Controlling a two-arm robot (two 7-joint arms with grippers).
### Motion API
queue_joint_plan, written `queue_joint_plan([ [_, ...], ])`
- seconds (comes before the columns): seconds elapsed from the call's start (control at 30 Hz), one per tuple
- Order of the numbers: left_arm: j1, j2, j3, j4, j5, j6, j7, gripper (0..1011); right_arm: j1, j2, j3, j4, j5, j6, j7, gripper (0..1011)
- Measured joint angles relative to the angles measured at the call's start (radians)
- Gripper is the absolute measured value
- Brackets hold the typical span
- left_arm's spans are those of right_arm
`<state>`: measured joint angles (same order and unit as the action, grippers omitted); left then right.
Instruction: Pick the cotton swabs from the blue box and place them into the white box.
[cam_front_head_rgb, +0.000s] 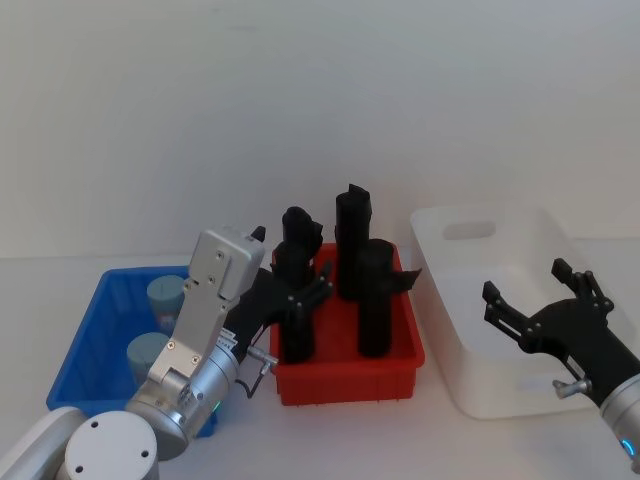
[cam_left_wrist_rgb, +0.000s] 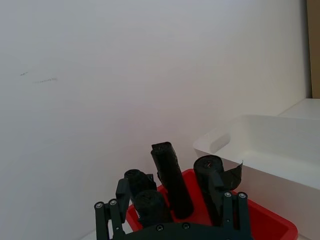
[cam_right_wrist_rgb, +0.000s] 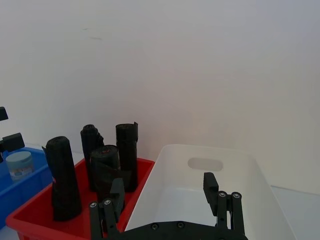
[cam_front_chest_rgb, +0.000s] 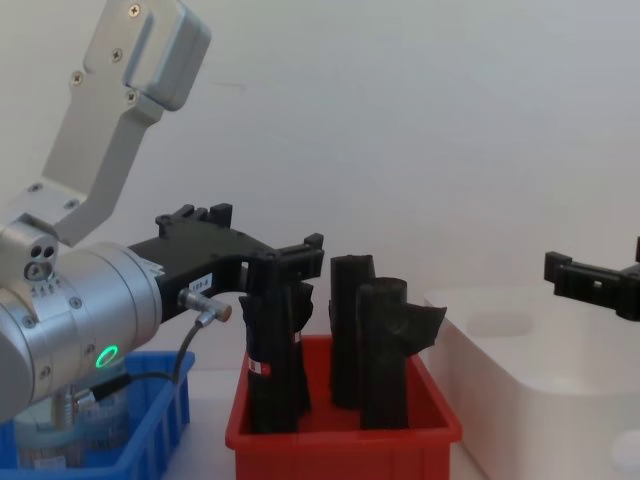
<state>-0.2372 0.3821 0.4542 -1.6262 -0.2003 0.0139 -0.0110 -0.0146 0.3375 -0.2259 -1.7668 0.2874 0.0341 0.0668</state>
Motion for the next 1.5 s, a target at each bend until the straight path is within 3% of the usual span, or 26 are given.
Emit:
queue_joint_plan([
  [1.5,0.0,0.0,0.0,0.0,0.0,0.0,0.0,1004,0.0,0.0,0.0,0.0,0.0,0.0,0.0,1002],
])
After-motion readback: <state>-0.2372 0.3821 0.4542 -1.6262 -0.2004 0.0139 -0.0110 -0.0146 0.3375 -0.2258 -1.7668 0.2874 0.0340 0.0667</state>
